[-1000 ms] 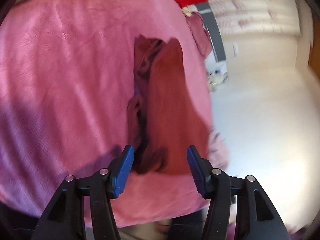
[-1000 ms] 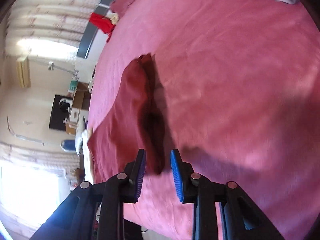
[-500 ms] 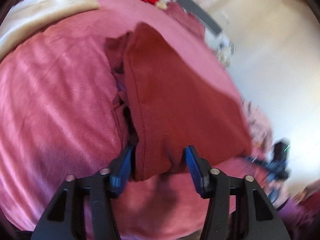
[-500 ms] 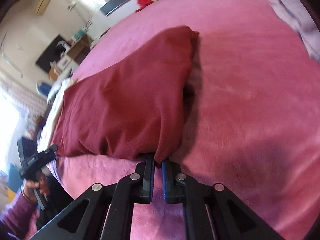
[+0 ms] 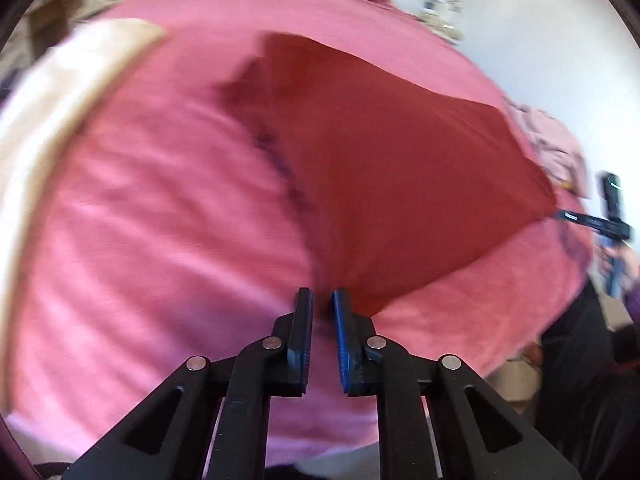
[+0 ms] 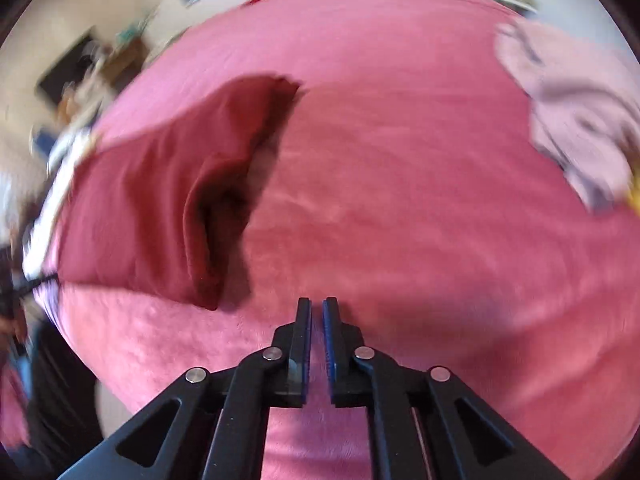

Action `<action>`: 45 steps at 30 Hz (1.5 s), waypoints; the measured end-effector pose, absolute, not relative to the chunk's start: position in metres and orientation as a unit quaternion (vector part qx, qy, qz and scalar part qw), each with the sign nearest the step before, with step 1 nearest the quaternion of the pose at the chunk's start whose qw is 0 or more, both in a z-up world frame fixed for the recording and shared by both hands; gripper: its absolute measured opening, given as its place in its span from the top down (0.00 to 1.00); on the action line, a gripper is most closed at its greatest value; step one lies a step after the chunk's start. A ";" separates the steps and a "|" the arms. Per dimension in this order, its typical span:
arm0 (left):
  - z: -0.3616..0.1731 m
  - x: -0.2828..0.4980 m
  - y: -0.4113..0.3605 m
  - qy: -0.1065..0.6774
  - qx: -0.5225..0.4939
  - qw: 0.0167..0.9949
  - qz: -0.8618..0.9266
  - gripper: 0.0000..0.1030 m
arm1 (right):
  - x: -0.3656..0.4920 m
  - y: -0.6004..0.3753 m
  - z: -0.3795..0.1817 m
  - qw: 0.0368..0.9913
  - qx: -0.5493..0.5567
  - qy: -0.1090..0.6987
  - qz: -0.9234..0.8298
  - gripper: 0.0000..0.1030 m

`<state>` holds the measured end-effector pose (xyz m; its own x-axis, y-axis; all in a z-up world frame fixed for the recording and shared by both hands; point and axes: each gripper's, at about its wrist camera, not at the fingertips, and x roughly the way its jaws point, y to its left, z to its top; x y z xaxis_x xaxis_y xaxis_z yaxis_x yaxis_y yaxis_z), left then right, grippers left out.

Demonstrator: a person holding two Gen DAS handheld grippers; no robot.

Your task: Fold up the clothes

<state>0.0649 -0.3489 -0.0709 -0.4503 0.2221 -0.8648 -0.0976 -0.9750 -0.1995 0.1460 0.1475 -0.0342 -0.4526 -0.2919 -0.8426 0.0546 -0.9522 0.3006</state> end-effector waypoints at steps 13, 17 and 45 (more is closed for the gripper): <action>-0.083 0.024 -0.173 -0.021 -0.394 0.137 0.909 0.76 | 0.118 -0.020 -0.042 0.221 0.470 -0.132 -0.844 0.78; -0.113 0.047 -0.180 0.018 -0.417 0.128 0.900 0.75 | 0.128 0.044 -0.071 0.140 0.484 -0.175 -0.846 0.96; -0.129 0.089 -0.213 -0.030 -0.358 0.133 0.924 0.75 | 0.070 0.131 -0.028 0.068 0.414 -0.233 -0.877 0.81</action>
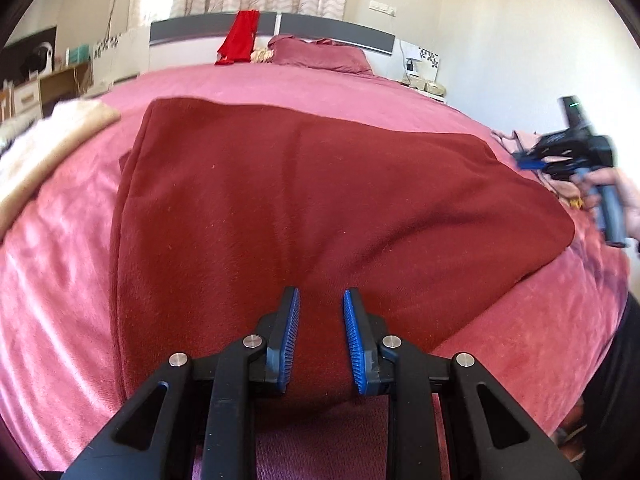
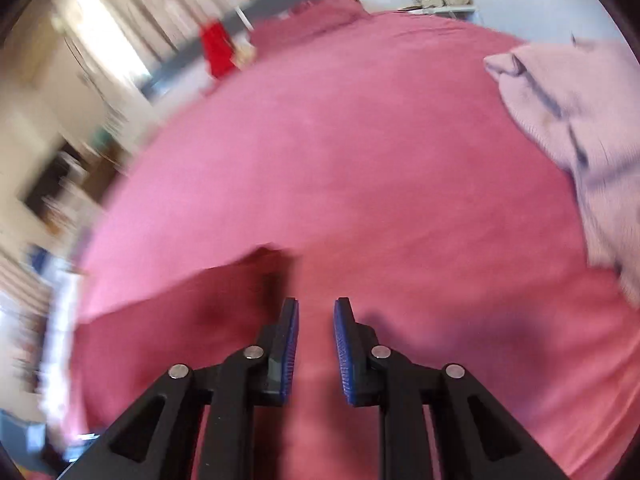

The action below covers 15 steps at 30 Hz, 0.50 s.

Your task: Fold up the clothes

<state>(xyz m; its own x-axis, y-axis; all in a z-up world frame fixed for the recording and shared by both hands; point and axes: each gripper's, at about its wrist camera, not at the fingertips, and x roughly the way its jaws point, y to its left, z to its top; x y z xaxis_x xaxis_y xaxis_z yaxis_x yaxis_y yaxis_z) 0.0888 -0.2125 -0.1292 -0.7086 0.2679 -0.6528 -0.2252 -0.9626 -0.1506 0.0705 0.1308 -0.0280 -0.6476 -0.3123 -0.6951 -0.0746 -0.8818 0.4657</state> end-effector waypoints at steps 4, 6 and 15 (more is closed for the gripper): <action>-0.096 0.096 -0.207 -0.040 -0.312 0.144 0.938 0.75 | 0.129 0.102 -0.024 0.128 0.405 -0.258 -0.868 0.77; -0.080 0.100 -0.206 -0.032 -0.266 0.140 0.953 0.70 | 0.146 0.082 -0.029 0.154 0.426 -0.254 -0.855 0.77; -0.126 0.090 -0.256 -0.017 -0.342 0.041 0.939 0.51 | 0.182 0.123 -0.055 0.062 0.460 -0.282 -0.840 0.76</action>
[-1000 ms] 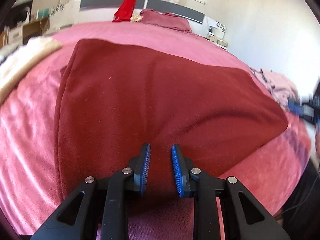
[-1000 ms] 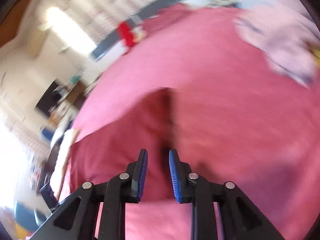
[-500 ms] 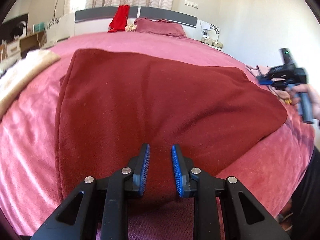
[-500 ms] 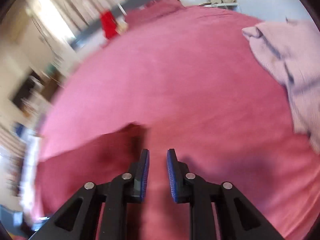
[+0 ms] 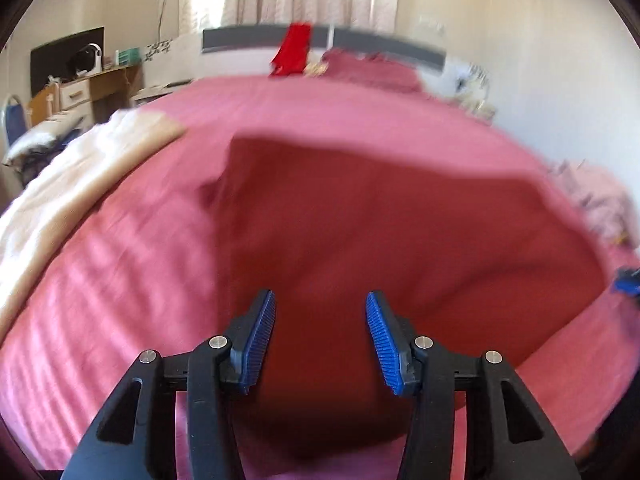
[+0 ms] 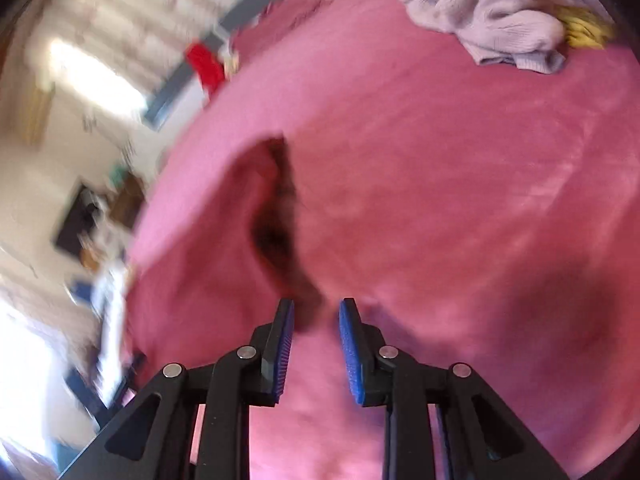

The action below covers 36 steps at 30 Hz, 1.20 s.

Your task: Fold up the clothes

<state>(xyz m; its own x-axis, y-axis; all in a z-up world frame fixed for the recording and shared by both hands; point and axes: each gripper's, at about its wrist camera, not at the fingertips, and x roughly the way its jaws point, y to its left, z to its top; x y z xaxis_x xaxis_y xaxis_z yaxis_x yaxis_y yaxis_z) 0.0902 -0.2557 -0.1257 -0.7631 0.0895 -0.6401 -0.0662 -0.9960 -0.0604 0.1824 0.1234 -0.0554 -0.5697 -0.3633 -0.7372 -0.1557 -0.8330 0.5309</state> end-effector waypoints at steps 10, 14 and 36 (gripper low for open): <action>-0.130 0.097 -0.252 -0.014 -0.334 0.046 0.941 0.45 | 0.129 0.077 -0.068 0.113 0.481 -0.174 -0.852 0.92; -0.132 0.095 -0.248 -0.011 -0.331 0.044 0.942 0.45 | 0.144 0.111 -0.048 0.074 0.446 -0.137 -0.881 0.96; -0.135 0.095 -0.256 -0.031 -0.323 0.050 0.945 0.43 | 0.041 0.131 -0.042 0.072 0.382 -0.313 -0.867 0.77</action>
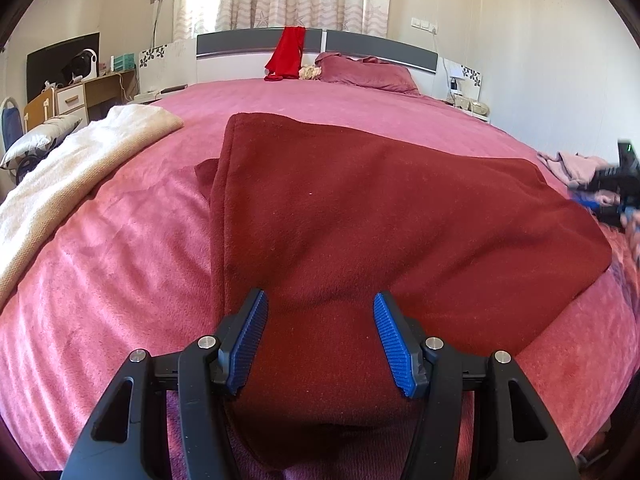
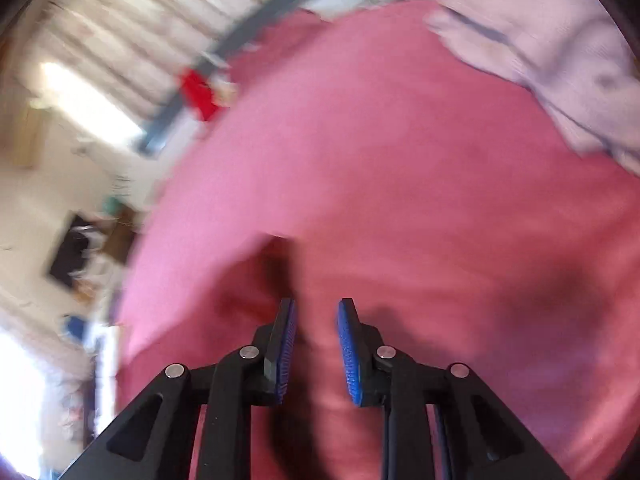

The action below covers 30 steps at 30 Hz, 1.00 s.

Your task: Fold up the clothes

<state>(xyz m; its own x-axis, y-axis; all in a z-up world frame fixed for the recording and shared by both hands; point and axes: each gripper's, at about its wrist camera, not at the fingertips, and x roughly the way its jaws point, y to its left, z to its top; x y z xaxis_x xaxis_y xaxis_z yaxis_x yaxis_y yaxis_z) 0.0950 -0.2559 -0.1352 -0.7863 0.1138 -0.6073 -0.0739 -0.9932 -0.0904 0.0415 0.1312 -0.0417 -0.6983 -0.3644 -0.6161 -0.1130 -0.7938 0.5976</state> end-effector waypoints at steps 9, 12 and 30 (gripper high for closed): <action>-0.133 0.097 -0.255 -0.034 -0.327 0.054 0.943 0.42 | -0.049 0.096 -0.061 0.060 0.459 -0.266 -0.846 0.82; -0.124 0.101 -0.256 -0.042 -0.317 0.049 0.946 0.42 | -0.036 0.083 -0.038 0.050 0.416 -0.313 -0.852 0.77; -0.120 0.202 -0.403 -0.361 -0.216 -0.218 0.881 0.35 | -0.067 -0.297 -0.050 0.327 0.485 0.031 -0.811 0.74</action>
